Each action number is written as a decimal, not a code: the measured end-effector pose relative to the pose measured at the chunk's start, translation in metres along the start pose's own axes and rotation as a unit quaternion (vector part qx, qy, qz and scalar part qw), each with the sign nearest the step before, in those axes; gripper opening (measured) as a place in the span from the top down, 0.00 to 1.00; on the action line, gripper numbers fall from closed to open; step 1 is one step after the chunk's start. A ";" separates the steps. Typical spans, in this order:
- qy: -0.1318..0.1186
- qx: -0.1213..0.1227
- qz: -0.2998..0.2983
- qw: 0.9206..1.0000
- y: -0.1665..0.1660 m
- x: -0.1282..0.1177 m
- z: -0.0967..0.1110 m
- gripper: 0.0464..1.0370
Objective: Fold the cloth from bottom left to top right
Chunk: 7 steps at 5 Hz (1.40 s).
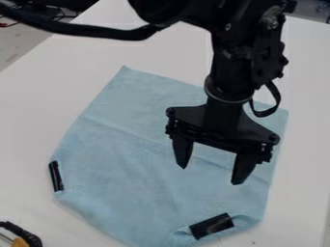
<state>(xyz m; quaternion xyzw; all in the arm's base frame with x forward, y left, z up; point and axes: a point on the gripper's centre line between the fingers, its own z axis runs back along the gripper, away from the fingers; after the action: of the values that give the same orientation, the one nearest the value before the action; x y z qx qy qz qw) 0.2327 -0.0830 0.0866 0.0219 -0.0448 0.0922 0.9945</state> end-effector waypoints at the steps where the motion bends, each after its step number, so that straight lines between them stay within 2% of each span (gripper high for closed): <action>1: 0.013 0.006 -0.001 1.000 0.002 -0.005 -0.007 0.04; 2: 0.016 0.004 0.024 1.000 0.033 -0.016 -0.013 0.04; 4: 0.006 0.006 0.070 0.998 0.088 -0.037 -0.018 0.04; 5: 0.010 0.012 0.115 0.993 0.129 -0.041 -0.024 0.04; 7: 0.012 0.057 0.192 0.980 0.174 -0.035 -0.040 0.04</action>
<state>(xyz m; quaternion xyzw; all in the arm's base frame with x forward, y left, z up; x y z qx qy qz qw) 0.1696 0.0837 0.0494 0.0685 -0.0307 0.2839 0.9559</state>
